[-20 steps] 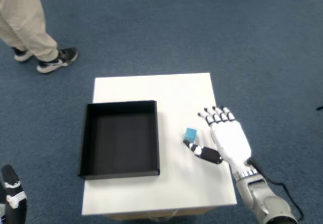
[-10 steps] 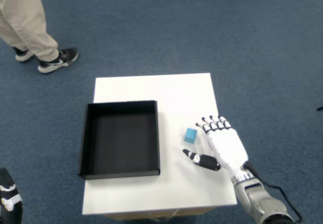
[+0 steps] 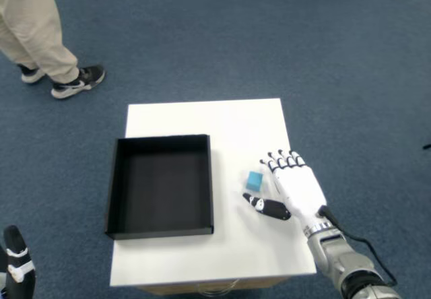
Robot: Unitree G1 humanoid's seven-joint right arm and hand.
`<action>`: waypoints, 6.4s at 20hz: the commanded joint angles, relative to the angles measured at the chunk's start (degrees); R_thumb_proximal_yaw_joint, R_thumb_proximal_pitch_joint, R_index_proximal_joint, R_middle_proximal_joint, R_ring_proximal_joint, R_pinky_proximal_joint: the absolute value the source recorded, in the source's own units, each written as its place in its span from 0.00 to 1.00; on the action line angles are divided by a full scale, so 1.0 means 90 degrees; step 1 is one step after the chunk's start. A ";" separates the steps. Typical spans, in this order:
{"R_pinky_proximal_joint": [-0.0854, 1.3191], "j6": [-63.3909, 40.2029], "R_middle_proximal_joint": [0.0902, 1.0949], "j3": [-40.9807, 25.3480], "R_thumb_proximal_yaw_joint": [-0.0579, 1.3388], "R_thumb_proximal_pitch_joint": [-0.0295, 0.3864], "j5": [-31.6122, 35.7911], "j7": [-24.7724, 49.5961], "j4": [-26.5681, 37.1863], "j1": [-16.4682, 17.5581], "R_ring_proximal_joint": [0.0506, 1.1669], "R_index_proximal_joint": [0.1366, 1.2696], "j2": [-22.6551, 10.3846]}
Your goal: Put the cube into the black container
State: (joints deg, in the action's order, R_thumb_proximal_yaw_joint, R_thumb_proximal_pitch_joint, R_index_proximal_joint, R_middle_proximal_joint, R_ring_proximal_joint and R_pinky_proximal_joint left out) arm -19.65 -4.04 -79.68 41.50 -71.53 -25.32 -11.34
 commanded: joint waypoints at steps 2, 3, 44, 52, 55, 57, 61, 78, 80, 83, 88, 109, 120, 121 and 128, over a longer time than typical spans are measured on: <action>0.03 0.0116 0.06 0.0089 0.29 0.03 0.0023 0.0430 -0.0161 -0.0438 0.07 0.16 -0.0088; 0.03 0.0098 0.06 0.0115 0.29 0.03 0.0045 0.0479 -0.0234 -0.0488 0.07 0.16 -0.0088; 0.04 -0.0067 0.09 -0.0112 0.29 0.07 -0.0302 0.1158 -0.1252 -0.0824 0.09 0.27 0.0057; 0.04 0.0062 0.09 -0.0096 0.29 0.08 -0.0304 0.1009 -0.1252 -0.0912 0.09 0.27 0.0033; 0.04 0.0100 0.10 -0.0060 0.30 0.09 -0.0286 0.0951 -0.1282 -0.0854 0.09 0.28 0.0011; 0.04 0.0133 0.09 -0.0051 0.30 0.11 -0.0283 0.0891 -0.1290 -0.0833 0.08 0.28 0.0002; 0.04 0.0142 0.10 -0.0045 0.34 0.16 -0.0286 0.0859 -0.1286 -0.0769 0.08 0.29 -0.0025; 0.05 -0.0270 0.12 0.0012 0.46 0.31 -0.0305 0.1363 -0.1164 -0.0512 0.11 0.33 -0.0101; 0.05 -0.0228 0.12 0.0025 0.46 0.30 -0.0300 0.1320 -0.1186 -0.0545 0.11 0.32 -0.0060; 0.04 -0.0137 0.11 0.0050 0.45 0.27 -0.0289 0.1263 -0.1203 -0.0584 0.10 0.30 0.0005; 0.04 0.0004 0.10 0.0057 0.41 0.21 -0.0292 0.1215 -0.1200 -0.0652 0.09 0.24 0.0091; 0.04 0.0190 0.09 -0.0022 0.38 0.09 -0.0465 0.1213 -0.1245 -0.0611 0.08 0.21 0.0308; 0.05 0.0190 0.10 0.0045 0.42 0.08 -0.0465 0.0805 -0.1293 -0.0588 0.09 0.25 0.0149; 0.05 0.0192 0.10 0.0063 0.42 0.08 -0.0457 0.0760 -0.1292 -0.0585 0.09 0.25 0.0142; 0.05 0.0065 0.10 0.0062 0.42 0.08 -0.0497 0.0832 -0.1162 -0.0616 0.09 0.25 0.0233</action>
State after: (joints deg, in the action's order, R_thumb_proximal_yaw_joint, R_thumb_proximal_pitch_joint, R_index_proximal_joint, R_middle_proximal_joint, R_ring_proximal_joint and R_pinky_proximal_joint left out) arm -18.63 -3.85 -84.07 47.00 -84.36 -28.52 -8.63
